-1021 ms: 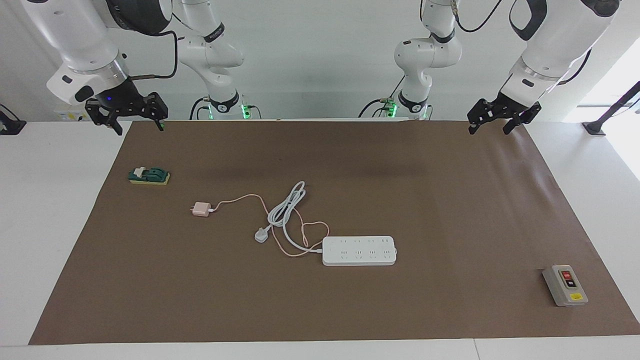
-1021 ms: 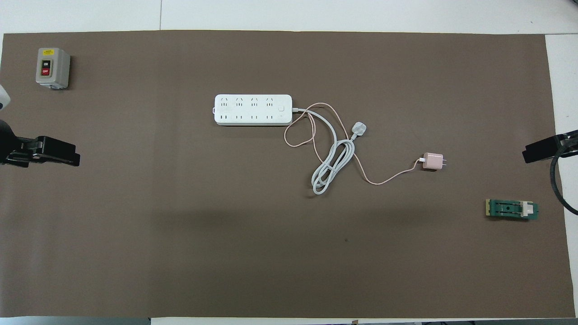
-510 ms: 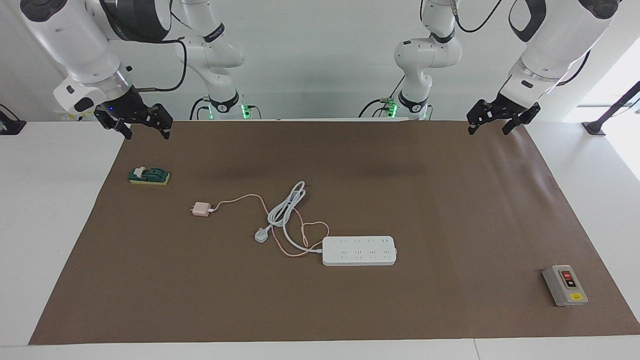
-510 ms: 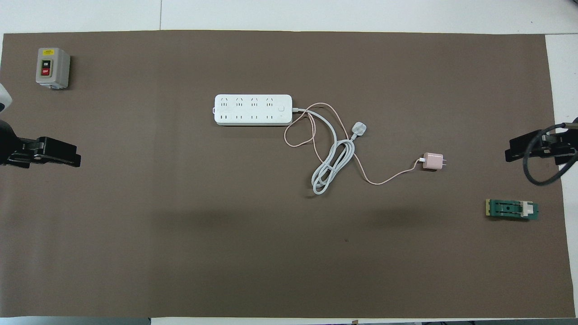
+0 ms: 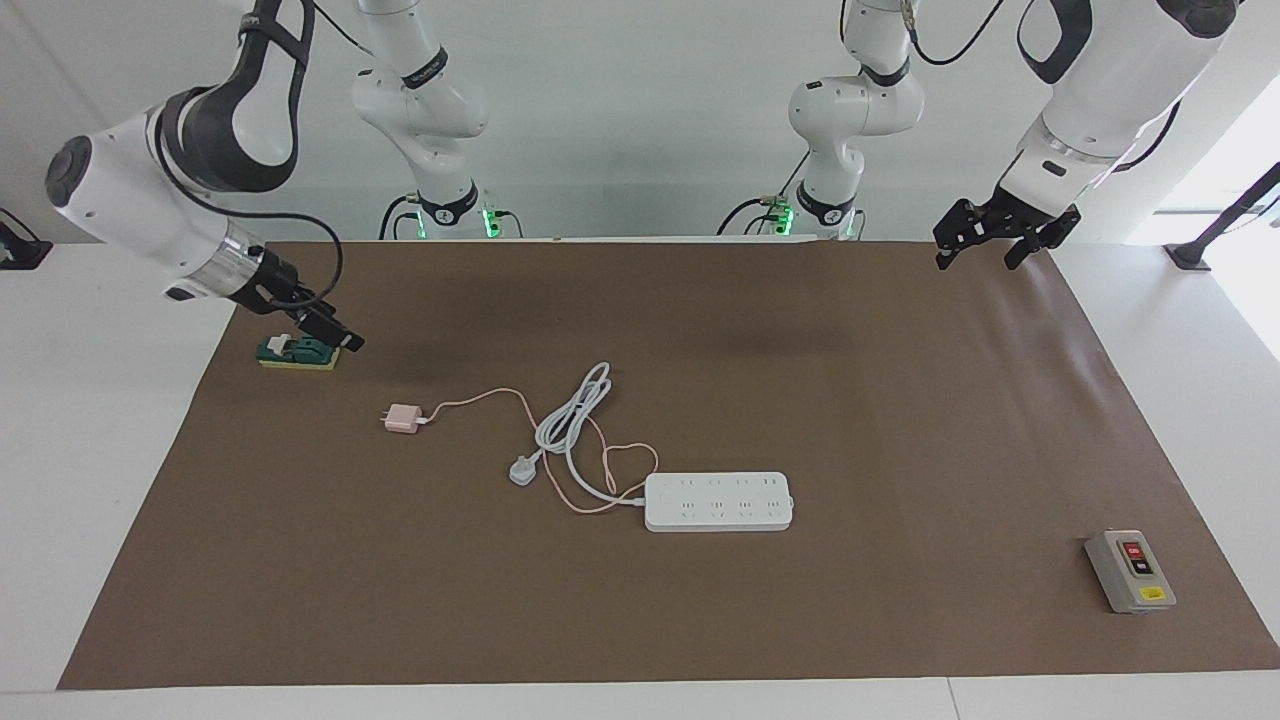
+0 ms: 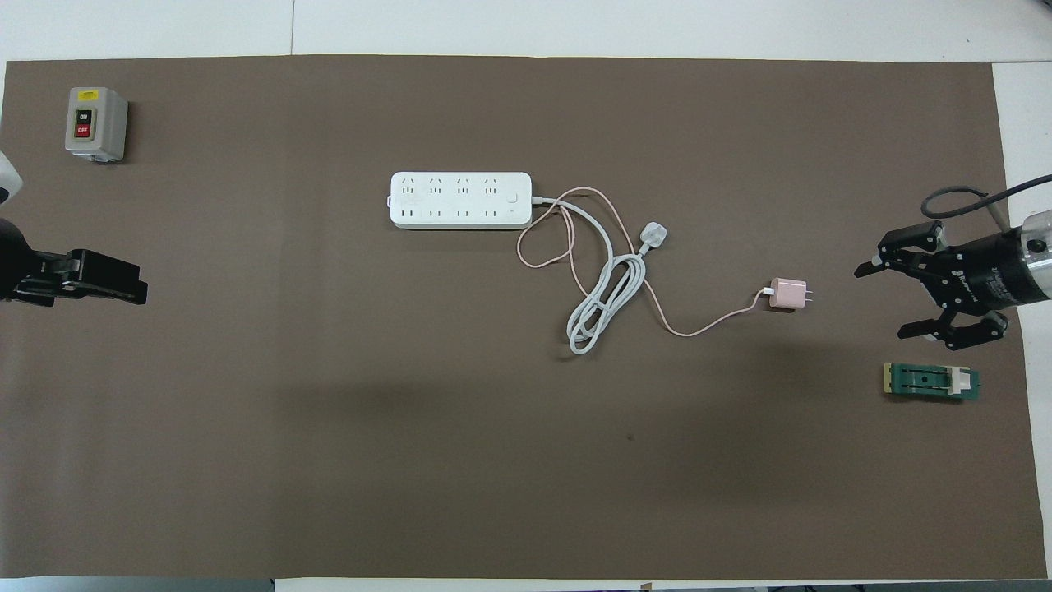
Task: Plug charger into power strip
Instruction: 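Reach the right gripper to the pink charger and grasp it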
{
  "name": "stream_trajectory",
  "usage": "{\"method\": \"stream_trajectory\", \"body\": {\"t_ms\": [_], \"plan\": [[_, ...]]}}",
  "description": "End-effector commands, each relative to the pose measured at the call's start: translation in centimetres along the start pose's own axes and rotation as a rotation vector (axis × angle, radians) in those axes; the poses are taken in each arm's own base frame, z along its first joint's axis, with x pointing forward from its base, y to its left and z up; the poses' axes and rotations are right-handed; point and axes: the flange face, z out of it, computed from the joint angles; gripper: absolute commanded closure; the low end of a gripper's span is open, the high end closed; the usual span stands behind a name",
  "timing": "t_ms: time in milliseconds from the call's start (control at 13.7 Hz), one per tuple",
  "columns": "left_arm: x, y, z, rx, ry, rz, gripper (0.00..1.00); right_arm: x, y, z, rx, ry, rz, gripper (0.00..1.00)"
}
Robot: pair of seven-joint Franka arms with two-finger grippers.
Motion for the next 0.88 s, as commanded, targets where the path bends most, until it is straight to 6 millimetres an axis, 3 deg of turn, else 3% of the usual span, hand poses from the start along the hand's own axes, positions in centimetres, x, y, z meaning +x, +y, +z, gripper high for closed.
{"method": "stream_trajectory", "body": {"t_ms": [0, 146, 219, 583, 802], "plan": [[-0.9, -0.1, -0.1, 0.011, -0.001, 0.014, 0.00, 3.7, 3.2, 4.6, 0.125, -0.103, 0.245, 0.00], [-0.9, -0.1, -0.1, 0.011, -0.001, 0.014, 0.00, 7.8, 5.3, 8.2, 0.172, -0.192, 0.349, 0.00], [-0.9, -0.1, -0.1, 0.011, -0.001, 0.016, 0.00, 8.9, 5.4, 9.8, 0.191, -0.216, 0.368, 0.00], [-0.9, -0.1, 0.0, 0.011, -0.001, 0.016, 0.00, 10.3, 5.3, 14.2, 0.246, -0.324, 0.461, 0.00], [-0.8, -0.2, 0.4, 0.011, -0.005, 0.014, 0.00, 10.5, 5.2, 15.0, 0.259, -0.335, 0.475, 0.00]]}}
